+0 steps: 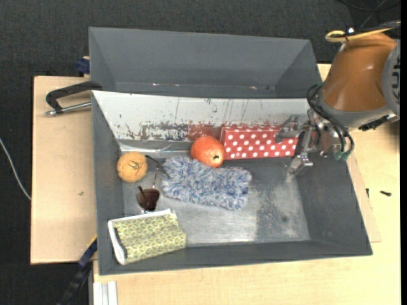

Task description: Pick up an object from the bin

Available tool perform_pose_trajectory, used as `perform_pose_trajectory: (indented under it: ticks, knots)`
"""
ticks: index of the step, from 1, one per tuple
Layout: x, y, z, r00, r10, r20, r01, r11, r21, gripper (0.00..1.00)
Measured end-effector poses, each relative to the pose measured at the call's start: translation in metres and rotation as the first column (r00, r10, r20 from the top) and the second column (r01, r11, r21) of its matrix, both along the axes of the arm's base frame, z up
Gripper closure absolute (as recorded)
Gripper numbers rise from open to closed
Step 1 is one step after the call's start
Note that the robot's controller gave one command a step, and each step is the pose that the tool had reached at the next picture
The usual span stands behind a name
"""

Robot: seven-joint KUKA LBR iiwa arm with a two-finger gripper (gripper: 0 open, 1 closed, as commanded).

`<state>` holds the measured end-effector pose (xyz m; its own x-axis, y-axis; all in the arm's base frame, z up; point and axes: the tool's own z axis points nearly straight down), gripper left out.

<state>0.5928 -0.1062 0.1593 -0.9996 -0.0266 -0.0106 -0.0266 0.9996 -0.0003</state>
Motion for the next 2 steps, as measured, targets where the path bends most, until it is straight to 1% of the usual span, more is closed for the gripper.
perform_pose_trajectory:
  ticks: [1, 2]
  knots:
    - [-0.0138, 0.0796, 0.0211, 0.995, 0.095, -0.006, -0.095, 0.995, 0.003, 0.00]
    - [-0.0200, 0.0713, 0.0234, 0.994, 0.113, -0.008, -0.113, 0.994, 0.002, 0.00]
